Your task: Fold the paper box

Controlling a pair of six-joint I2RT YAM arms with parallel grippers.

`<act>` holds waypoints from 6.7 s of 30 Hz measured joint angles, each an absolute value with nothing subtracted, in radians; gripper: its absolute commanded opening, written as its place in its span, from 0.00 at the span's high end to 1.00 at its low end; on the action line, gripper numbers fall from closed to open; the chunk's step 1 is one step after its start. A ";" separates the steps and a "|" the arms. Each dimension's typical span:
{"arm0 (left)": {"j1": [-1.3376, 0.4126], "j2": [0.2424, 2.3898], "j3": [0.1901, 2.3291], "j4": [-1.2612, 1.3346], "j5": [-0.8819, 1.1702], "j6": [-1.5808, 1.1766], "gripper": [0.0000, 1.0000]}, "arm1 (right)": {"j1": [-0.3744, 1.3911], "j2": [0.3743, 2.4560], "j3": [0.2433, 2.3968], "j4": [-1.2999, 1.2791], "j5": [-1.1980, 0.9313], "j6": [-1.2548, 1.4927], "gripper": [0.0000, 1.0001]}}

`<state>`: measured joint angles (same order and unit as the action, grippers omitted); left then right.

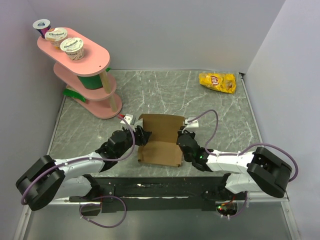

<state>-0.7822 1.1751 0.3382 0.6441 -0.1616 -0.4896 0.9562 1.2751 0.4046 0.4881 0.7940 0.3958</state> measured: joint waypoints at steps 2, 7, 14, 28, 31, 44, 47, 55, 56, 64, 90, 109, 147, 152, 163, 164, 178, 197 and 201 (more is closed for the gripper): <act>-0.782 1.172 0.332 0.635 -0.172 -0.494 0.46 | 0.956 1.281 0.405 0.495 0.788 0.396 1.00; -0.785 1.191 0.319 0.601 -0.200 -0.525 0.54 | 0.963 1.288 0.407 0.517 0.766 0.418 1.00; -0.787 1.285 0.320 0.598 -0.224 -0.548 0.53 | 0.987 1.325 0.459 0.510 0.775 0.465 1.00; -0.786 1.139 0.321 0.563 -0.125 -0.522 0.19 | 0.999 1.283 0.477 0.369 0.804 0.483 0.05; -0.797 1.180 0.349 0.552 0.011 -0.460 0.18 | 0.999 1.192 0.477 0.279 0.780 0.507 0.02; -0.955 1.369 0.511 0.427 -0.032 -0.310 0.38 | 0.993 0.776 0.443 0.021 0.682 0.591 0.20; -0.901 1.367 0.534 0.374 -0.035 -0.377 0.35 | 0.992 0.697 0.389 0.033 0.551 0.505 0.30; -0.686 1.303 0.600 0.138 -0.116 -0.542 0.12 | 0.994 0.654 0.389 -0.142 0.389 0.769 0.32; -0.649 1.290 0.601 0.124 -0.119 -0.545 0.12 | 0.997 0.674 0.381 -0.131 0.371 0.826 0.32; -0.404 1.373 0.676 0.125 -0.058 -0.500 0.17 | 1.011 1.011 0.340 0.043 0.282 1.114 0.36; -0.516 1.501 0.476 0.463 0.249 -0.627 0.22 | 0.936 1.006 0.359 -0.057 0.349 1.190 0.36; -0.602 1.352 0.404 0.382 0.142 -0.703 0.31 | 0.346 0.902 0.316 -0.082 -0.076 0.694 0.30; -0.602 1.378 0.422 0.392 0.142 -0.703 0.33 | 0.617 1.430 0.669 -0.143 0.128 0.521 0.66; -0.602 1.377 0.422 0.392 0.142 -0.703 0.32 | 0.639 1.471 0.683 -0.163 0.176 0.519 0.88; -0.602 1.354 0.422 0.389 0.141 -0.700 0.31 | 0.691 1.537 0.753 -0.236 0.297 0.518 1.00; -0.602 1.351 0.422 0.387 0.141 -0.700 0.31 | 0.700 1.552 0.768 -0.247 0.315 0.518 1.00; -0.611 1.361 0.410 0.371 0.099 -0.700 0.42 | 0.773 1.646 0.870 -0.348 0.464 0.527 1.00; -0.622 1.394 0.426 0.335 0.040 -0.645 0.49 | 0.871 1.845 1.087 -0.652 0.678 0.677 1.00; -0.622 1.393 0.428 0.331 0.044 -0.639 0.47 | 0.871 1.827 1.069 -0.651 0.670 0.702 0.91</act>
<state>-0.6224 1.3926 0.4282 0.3309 0.0441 -0.6392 0.8711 1.8267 1.0691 -0.6514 0.6701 0.7025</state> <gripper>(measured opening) 0.517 0.032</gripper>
